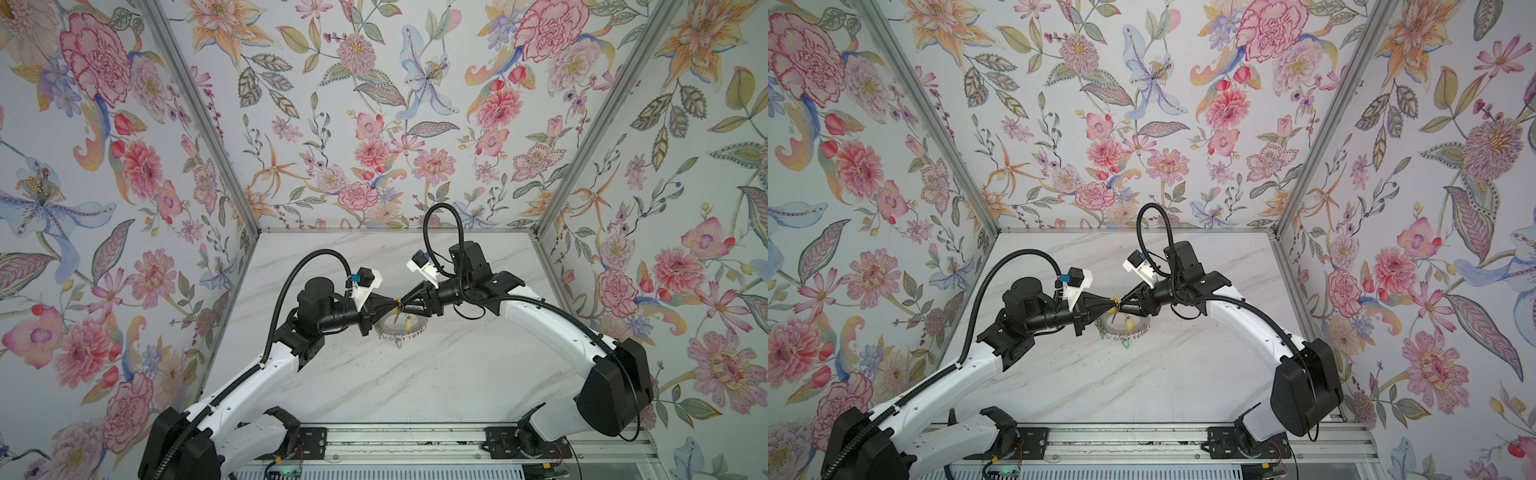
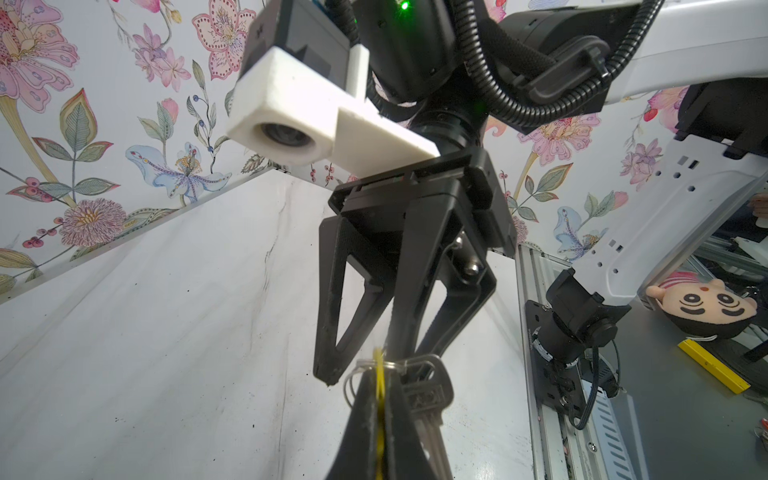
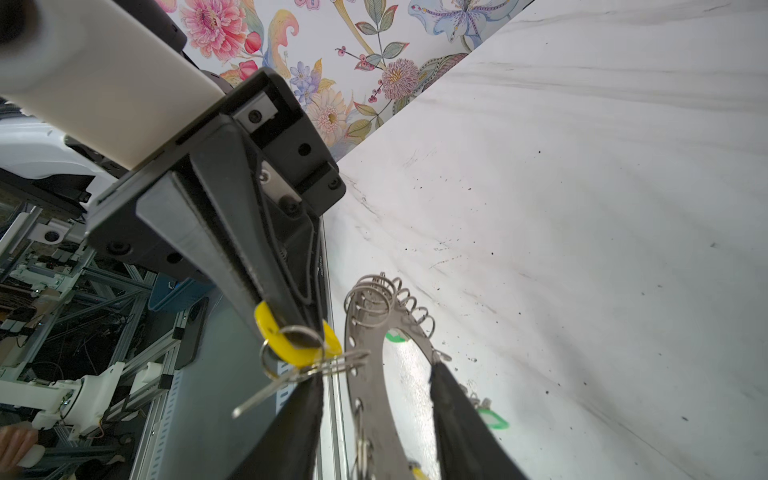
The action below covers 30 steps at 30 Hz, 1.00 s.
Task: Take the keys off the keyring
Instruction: 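Pull the left gripper away with the yellow-tagged key while the right holds the disc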
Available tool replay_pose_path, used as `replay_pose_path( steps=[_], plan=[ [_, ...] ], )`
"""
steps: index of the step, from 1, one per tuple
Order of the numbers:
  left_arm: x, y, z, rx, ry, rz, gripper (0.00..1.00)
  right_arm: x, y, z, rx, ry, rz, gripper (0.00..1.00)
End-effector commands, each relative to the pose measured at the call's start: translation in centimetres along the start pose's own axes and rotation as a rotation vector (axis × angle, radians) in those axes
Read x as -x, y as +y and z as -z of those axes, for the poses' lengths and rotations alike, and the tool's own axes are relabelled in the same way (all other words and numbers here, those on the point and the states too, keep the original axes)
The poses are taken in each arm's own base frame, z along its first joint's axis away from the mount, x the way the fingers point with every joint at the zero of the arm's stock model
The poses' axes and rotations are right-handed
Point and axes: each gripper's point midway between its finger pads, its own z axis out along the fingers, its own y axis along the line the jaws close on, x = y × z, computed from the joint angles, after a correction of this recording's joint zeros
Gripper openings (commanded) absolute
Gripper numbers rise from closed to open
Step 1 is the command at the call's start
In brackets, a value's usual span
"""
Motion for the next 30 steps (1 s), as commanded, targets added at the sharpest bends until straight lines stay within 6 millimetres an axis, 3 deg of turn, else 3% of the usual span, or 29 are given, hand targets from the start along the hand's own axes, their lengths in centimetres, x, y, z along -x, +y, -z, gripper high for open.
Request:
replay_pose_path(
  steps=[1,14,20,30],
  plan=[
    [2.0,-0.2,0.2,-0.021,-0.048,-0.028,0.0,1.5,2.4,0.3,0.041,-0.029,0.094,0.44],
    [2.1,0.2,0.1,-0.032,-0.046,-0.019,0.01,1.8,3.5,0.3,0.032,-0.024,0.119,0.41],
    [2.2,0.4,0.3,-0.015,-0.048,-0.02,0.02,1.6,3.3,0.3,0.022,-0.018,0.114,0.25],
    [2.4,0.7,0.9,0.011,-0.06,-0.026,0.02,1.1,2.8,0.2,0.019,-0.005,0.09,0.07]
  ],
)
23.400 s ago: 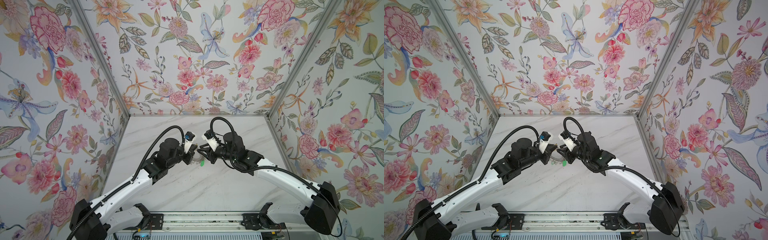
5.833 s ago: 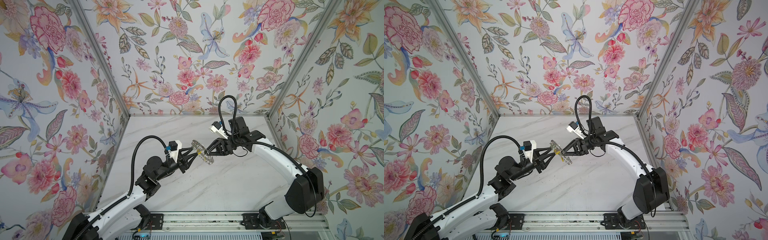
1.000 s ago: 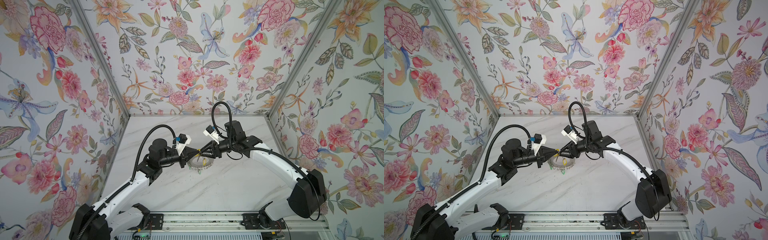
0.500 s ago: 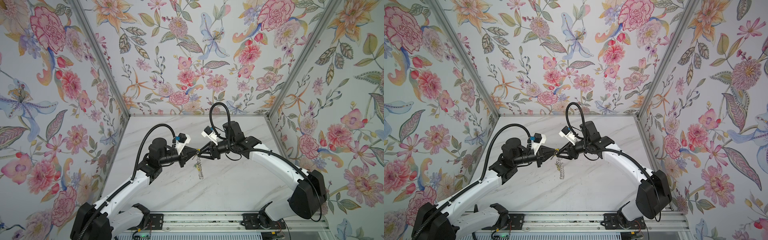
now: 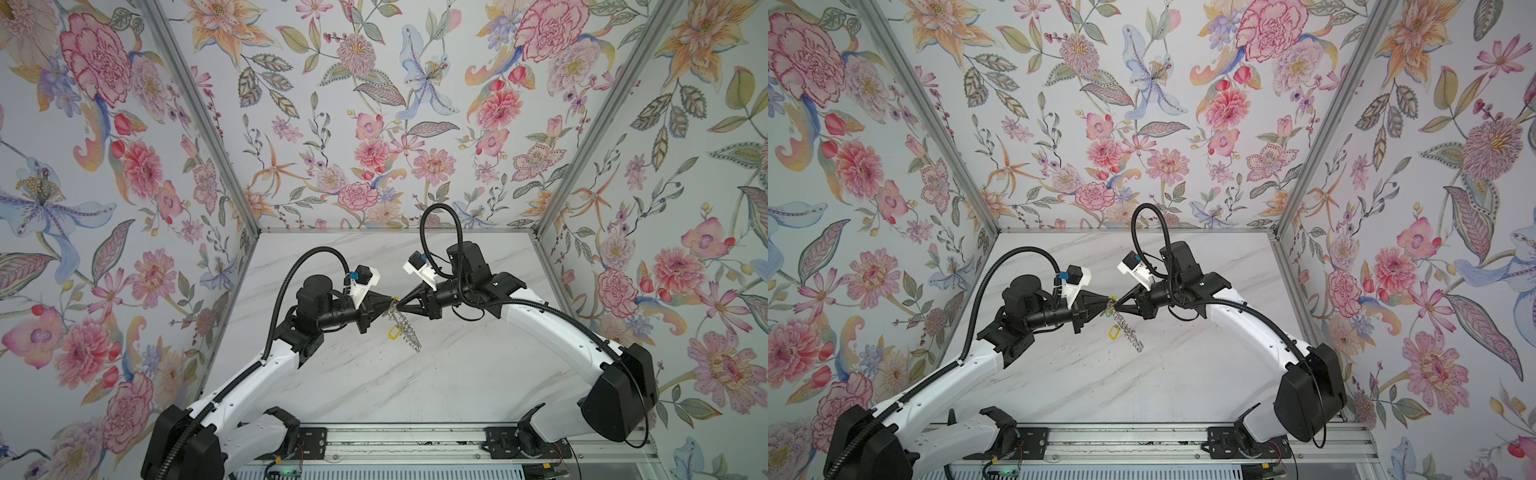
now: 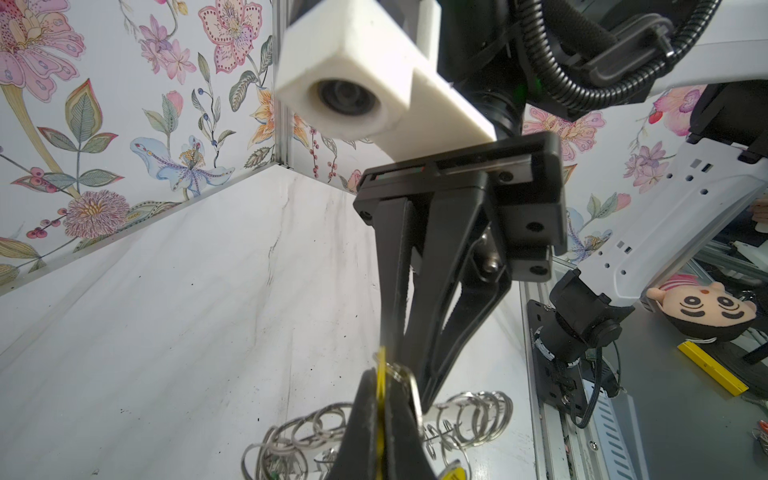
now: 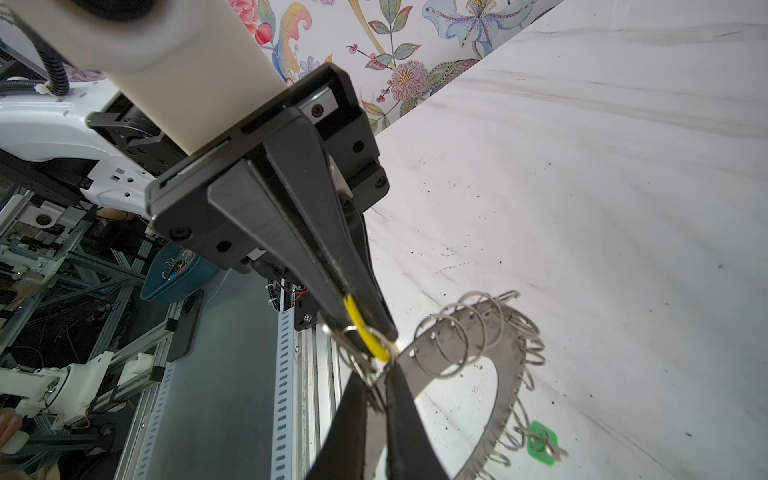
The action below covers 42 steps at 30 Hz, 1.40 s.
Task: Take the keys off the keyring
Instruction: 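Pull the left gripper away with the yellow-tagged key while the right holds the disc, then lower the disc onto the table with the right gripper while the left drops the key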
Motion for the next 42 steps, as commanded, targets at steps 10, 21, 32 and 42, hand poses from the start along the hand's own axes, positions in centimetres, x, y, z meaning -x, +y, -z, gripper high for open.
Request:
replay_pose_path(
  steps=[10,21,32,42],
  plan=[
    [2.5,0.1,1.1,0.028,-0.072,-0.038,0.02,0.9,0.2,0.9,-0.011,-0.022,0.02,0.0],
    [1.5,0.1,1.5,0.038,-0.107,0.006,0.02,2.8,-1.9,3.3,-0.063,-0.188,-0.052,0.0],
    [-0.6,4.6,2.7,0.3,-0.05,0.04,0.04,3.4,-5.3,5.3,-0.172,-0.3,-0.155,0.0],
    [-8.1,13.9,7.9,0.774,0.117,0.225,0.07,-3.3,-13.2,12.0,-0.643,-0.26,-0.395,0.0]
  ],
)
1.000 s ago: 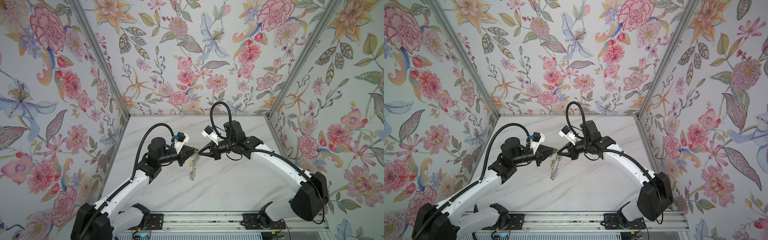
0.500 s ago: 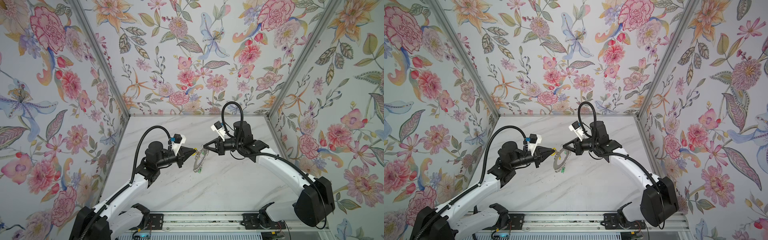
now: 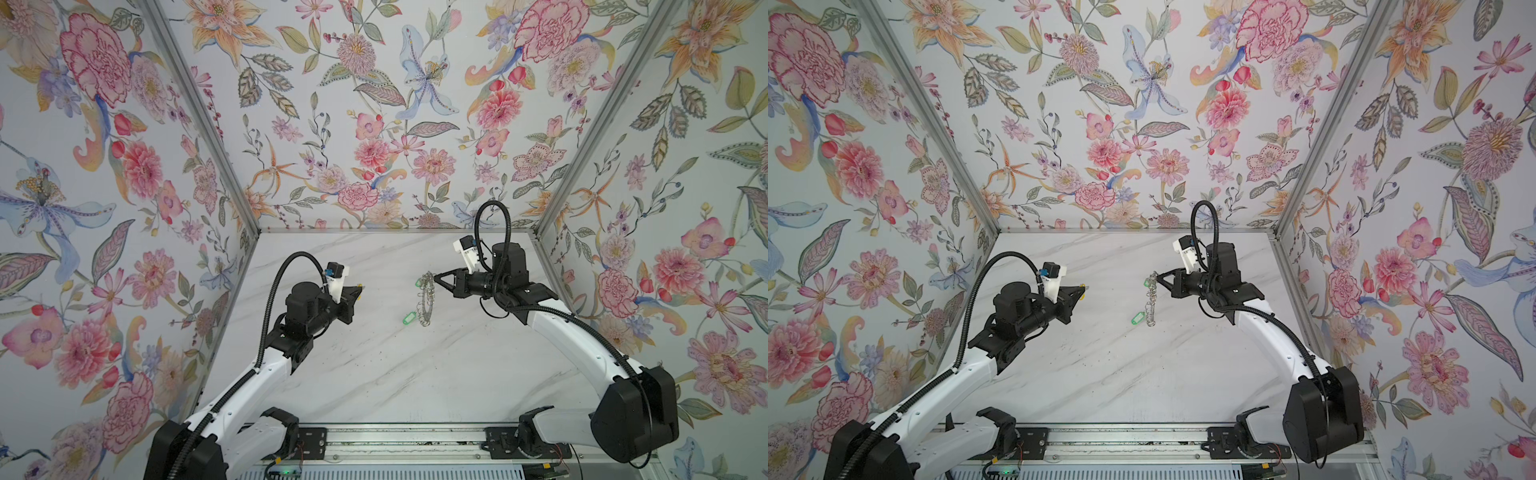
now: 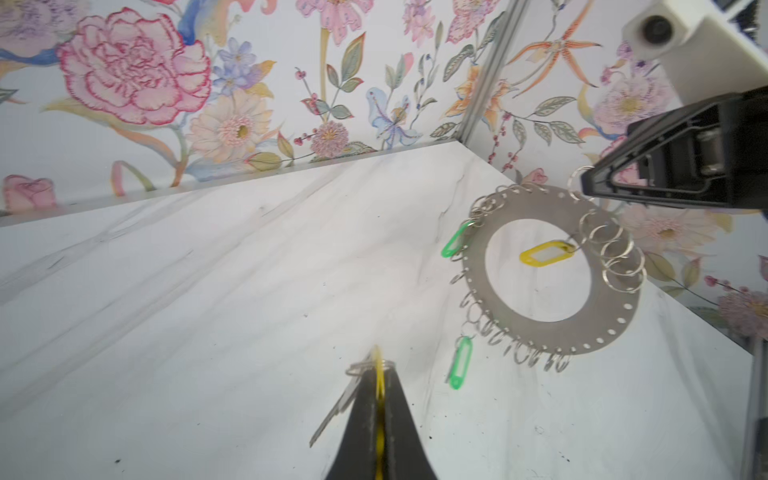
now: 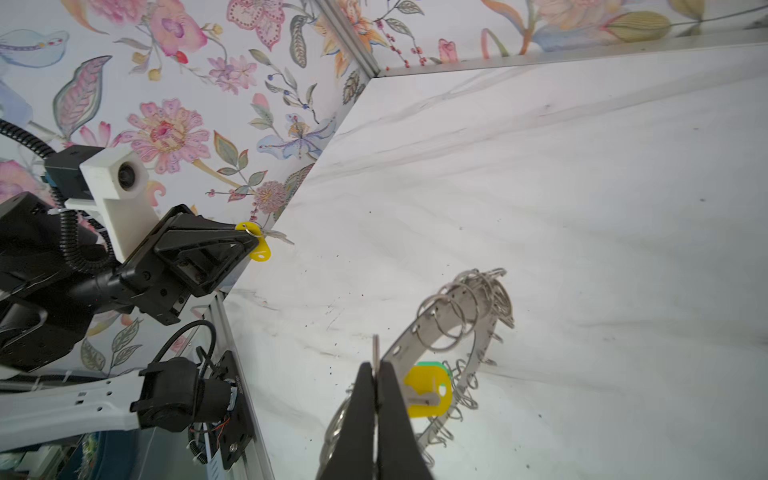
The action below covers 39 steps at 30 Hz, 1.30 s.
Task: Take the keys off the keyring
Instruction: 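Lower the disc onto the table with the right gripper while the left drops the key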
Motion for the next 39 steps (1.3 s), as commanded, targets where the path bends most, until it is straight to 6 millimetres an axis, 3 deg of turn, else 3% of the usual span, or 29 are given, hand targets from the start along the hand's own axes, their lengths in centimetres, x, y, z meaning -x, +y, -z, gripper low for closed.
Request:
replay_pose_path(
  steps=[1,6,10,16,21,25,27,31,35,39],
  plan=[
    [-3.4,4.4,-0.4,0.19,0.081,0.05,0.07,-2.0,-4.4,1.6,-0.236,0.024,-0.045,0.0],
    [-6.2,8.8,-1.2,0.306,0.11,0.129,0.08,-4.9,-9.0,2.5,-0.375,0.074,-0.159,0.0],
    [-7.8,11.3,-2.1,0.325,0.127,0.198,0.07,-5.3,-11.5,2.9,-0.499,0.1,-0.154,0.0],
    [-10.2,13.6,-4.1,0.33,0.181,0.244,0.12,-4.1,-15.1,0.7,-0.565,0.131,-0.124,0.0],
    [-11.4,15.1,-5.6,0.328,0.23,0.265,0.21,-1.8,-17.6,-2.6,-0.533,0.133,-0.124,0.0],
    [-10.2,15.4,-5.9,0.327,0.222,0.26,0.41,0.0,-18.8,-4.4,-0.52,0.131,-0.115,0.07],
    [-9.4,15.7,-5.3,0.355,0.211,0.245,0.52,0.6,-18.8,-4.5,-0.523,0.122,-0.109,0.23],
    [-8.2,16.8,-3.0,0.422,0.172,0.237,0.65,0.5,-18.8,-3.6,-0.538,0.116,-0.097,0.32],
    [-7.8,17.9,-0.4,0.48,0.119,0.268,0.7,-0.6,-18.6,-1.6,-0.588,0.103,-0.054,0.44],
    [-7.1,18.6,2.4,0.566,0.032,0.259,0.73,-1.2,-18.3,1.5,-0.673,0.034,0.033,0.48]
  ],
)
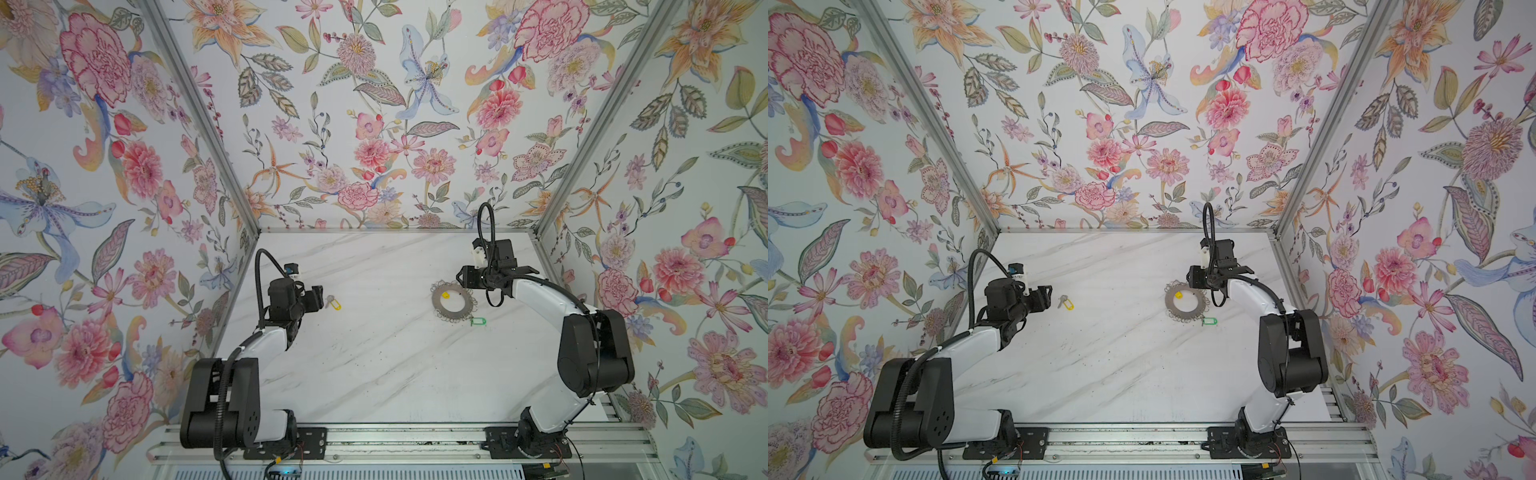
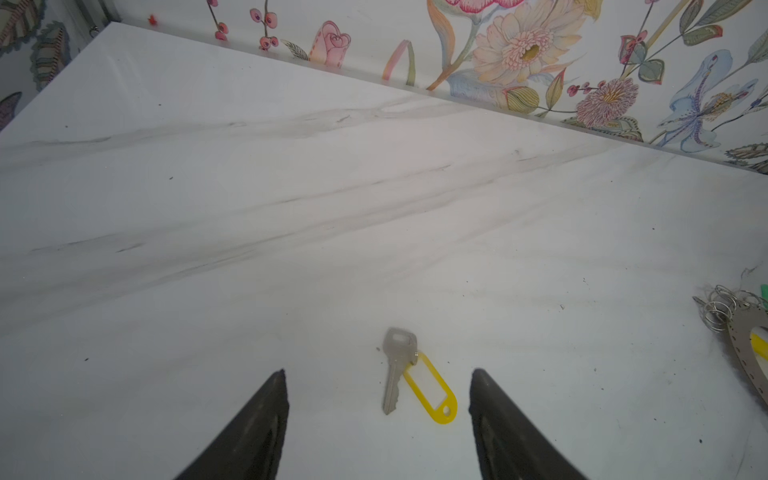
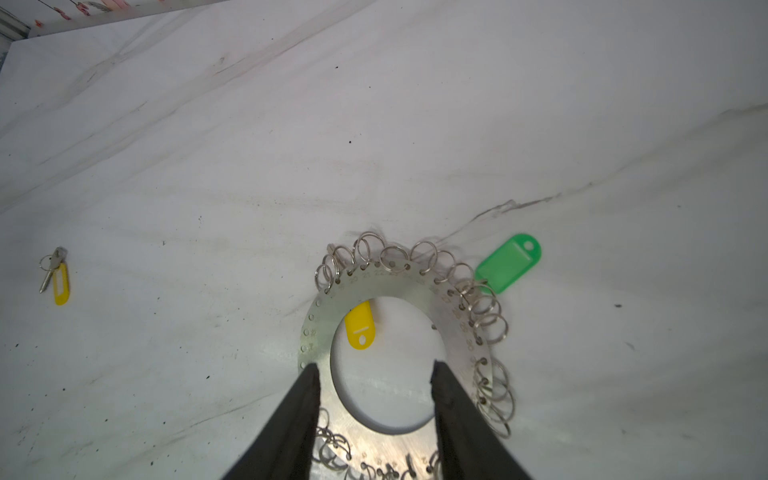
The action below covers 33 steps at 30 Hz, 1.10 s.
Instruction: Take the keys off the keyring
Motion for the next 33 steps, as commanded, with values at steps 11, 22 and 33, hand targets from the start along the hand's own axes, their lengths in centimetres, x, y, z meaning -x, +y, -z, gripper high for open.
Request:
replay_pose_path(
  steps=[11,22,33],
  plan=[
    [2.5,6.5,8.5,0.356,-0.359,0.033,0.9,-0.4,-8.0,10.0,-0.411,-0.406,0.019,0.72],
    [0.5,10.4,13.3,0.605,-0.581,-0.032,0.99,-4.6,-12.9,11.0,-0.622,-0.729,0.008,0.87],
    [2.3,8.5,9.9,0.486,-0.605,-0.135,0.99,-4.8,-11.3,7.8,-0.538,-0.745,0.112,0.99]
  ],
)
